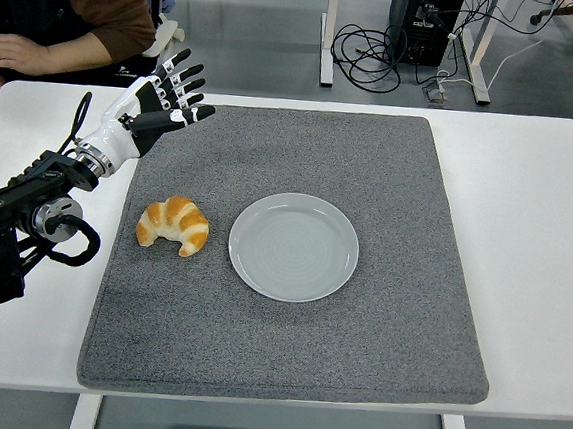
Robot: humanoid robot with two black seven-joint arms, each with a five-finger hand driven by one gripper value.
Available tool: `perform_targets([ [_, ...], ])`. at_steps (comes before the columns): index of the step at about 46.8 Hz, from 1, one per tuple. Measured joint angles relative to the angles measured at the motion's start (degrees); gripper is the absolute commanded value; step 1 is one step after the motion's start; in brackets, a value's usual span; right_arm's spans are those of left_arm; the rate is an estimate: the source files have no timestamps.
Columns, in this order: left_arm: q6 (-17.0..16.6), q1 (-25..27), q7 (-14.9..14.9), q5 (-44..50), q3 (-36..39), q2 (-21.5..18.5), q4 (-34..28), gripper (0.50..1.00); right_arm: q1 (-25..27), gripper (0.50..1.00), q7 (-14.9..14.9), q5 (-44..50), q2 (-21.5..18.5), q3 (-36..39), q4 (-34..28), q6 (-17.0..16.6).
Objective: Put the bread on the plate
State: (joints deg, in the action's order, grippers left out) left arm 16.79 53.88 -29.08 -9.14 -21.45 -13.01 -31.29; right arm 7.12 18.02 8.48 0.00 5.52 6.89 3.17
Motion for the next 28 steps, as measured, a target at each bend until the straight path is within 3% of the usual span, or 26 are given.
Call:
perform_targets([
  [28,0.1,-0.1,-0.1,0.0,0.1,0.0,0.0,0.971,0.0,1.000,0.0,0.0,0.0,0.0,0.0,0.0],
])
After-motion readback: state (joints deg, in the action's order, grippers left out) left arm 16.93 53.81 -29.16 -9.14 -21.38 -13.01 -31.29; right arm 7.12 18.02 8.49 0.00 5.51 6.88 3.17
